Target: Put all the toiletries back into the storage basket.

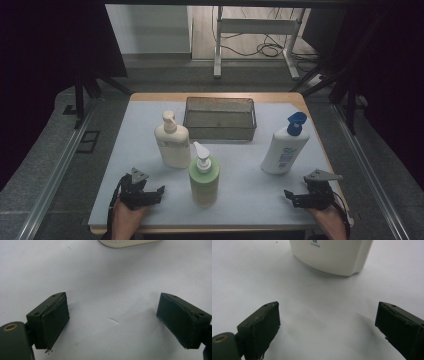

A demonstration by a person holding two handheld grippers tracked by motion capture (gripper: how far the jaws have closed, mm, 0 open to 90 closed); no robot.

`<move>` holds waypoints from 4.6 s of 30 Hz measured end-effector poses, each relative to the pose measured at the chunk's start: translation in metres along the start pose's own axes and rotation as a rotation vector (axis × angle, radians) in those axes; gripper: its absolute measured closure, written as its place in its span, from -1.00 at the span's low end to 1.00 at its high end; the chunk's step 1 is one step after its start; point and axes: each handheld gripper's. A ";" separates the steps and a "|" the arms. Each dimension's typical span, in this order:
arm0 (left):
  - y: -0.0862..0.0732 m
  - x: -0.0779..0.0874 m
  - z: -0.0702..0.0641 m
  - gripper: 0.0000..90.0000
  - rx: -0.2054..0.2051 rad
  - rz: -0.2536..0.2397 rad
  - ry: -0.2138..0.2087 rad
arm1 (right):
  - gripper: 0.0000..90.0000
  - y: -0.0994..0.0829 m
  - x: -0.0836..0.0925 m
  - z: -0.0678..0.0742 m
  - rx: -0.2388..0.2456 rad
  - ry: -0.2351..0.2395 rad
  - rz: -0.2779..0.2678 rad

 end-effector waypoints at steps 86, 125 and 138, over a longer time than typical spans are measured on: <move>-0.001 0.000 0.000 -0.77 -0.003 -0.003 0.003 | 1.00 0.070 -0.033 -0.070 -0.118 0.092 -0.025; -0.001 0.000 0.000 -0.77 -0.002 -0.004 0.003 | 0.99 0.046 -0.036 -0.048 -0.052 0.124 -0.028; -0.001 0.000 0.000 -0.77 -0.002 -0.004 0.003 | 0.97 0.041 -0.032 -0.033 -0.021 0.118 -0.023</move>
Point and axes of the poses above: each handheld gripper's, and its own axes: x roughly backward along the jaws, y roughly out of its top, z roughly to its left, and after that the axes turned 11 degrees about z, right-handed
